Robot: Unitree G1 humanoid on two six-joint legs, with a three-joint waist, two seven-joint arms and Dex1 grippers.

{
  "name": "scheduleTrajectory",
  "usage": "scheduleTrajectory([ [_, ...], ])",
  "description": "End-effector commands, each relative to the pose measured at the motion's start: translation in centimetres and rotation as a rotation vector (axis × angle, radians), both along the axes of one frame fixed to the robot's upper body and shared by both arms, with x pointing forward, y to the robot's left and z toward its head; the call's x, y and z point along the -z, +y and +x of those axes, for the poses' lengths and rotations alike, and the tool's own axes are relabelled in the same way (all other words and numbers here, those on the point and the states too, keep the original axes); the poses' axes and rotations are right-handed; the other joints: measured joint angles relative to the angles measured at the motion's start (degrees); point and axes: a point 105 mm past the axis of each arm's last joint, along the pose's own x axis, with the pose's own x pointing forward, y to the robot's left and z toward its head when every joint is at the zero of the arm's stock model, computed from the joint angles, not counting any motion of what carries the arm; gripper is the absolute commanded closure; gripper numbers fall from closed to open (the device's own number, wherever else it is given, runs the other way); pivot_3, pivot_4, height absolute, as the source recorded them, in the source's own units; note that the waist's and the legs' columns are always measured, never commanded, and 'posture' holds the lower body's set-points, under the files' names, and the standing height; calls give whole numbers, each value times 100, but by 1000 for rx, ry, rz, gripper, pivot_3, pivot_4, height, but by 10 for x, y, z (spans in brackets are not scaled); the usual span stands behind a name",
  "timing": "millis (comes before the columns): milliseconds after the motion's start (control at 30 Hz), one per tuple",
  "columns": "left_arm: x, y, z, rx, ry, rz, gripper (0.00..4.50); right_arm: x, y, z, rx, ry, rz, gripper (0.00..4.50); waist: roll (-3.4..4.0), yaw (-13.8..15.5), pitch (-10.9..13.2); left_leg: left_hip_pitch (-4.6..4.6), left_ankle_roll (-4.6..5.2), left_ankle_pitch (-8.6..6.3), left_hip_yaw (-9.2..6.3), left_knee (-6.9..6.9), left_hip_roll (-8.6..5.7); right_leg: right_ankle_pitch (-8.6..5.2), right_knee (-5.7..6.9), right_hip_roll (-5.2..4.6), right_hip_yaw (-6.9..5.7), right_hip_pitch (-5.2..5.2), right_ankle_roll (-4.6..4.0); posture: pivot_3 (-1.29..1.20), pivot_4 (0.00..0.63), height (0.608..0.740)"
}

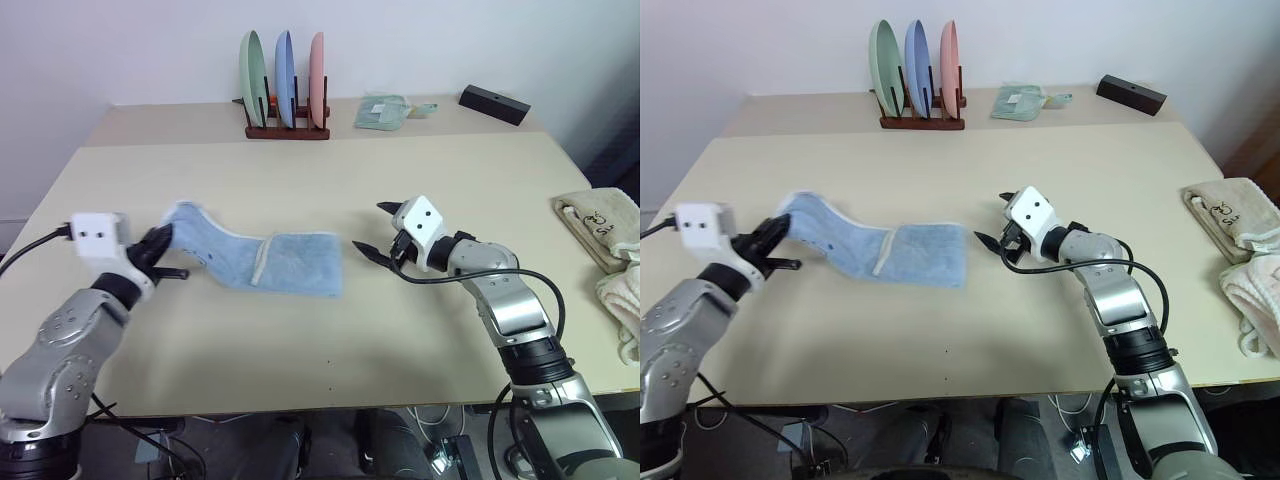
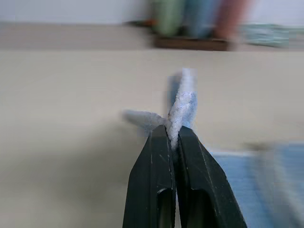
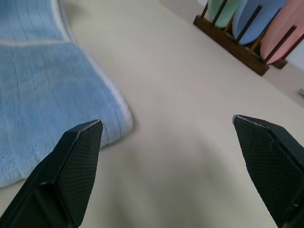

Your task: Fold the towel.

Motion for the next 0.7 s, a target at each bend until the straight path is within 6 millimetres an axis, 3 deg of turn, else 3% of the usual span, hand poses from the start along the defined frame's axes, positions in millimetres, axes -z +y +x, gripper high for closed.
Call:
scheduleTrajectory([
  [33,-9,-81,-16,397,-54,100,4451,-8,3,1,-7,-38,2,0,0,-7,0,-1,0,0,0,-1,1,0,0,0,0,-3,0,0,150,740],
  [100,-2,-112,-20,541,-38,129,4451,-7,2,0,-2,-35,1,0,0,-5,0,-3,0,0,0,-1,1,0,1,0,0,-3,0,0,150,740],
  [200,2,-131,-18,614,-33,138,4451,-6,1,1,7,-35,-2,0,0,-59,0,-1,0,0,2,-2,1,1,1,2,3,-6,0,0,150,740],
  [267,16,-147,-20,702,17,190,4451,-7,-4,1,30,-40,-2,0,1,-161,1,-1,-2,1,0,-9,7,0,5,5,3,-12,0,0,150,740],
  [433,27,-146,-11,698,72,223,4451,-7,-9,-2,53,-41,-5,0,0,-155,0,-3,-4,3,-1,-7,6,1,4,5,1,-10,-1,0,150,740],
  [633,35,-145,-15,732,142,169,4451,-6,-8,-2,58,-40,-2,0,1,-152,0,-4,-4,3,-2,-7,6,1,5,5,1,-13,-1,0,150,740],
  [700,33,-144,-17,733,148,124,3878,-6,-7,-1,56,-40,-2,0,0,-151,1,-4,-4,3,-2,-7,6,1,5,5,1,-13,-1,0,150,740],
])
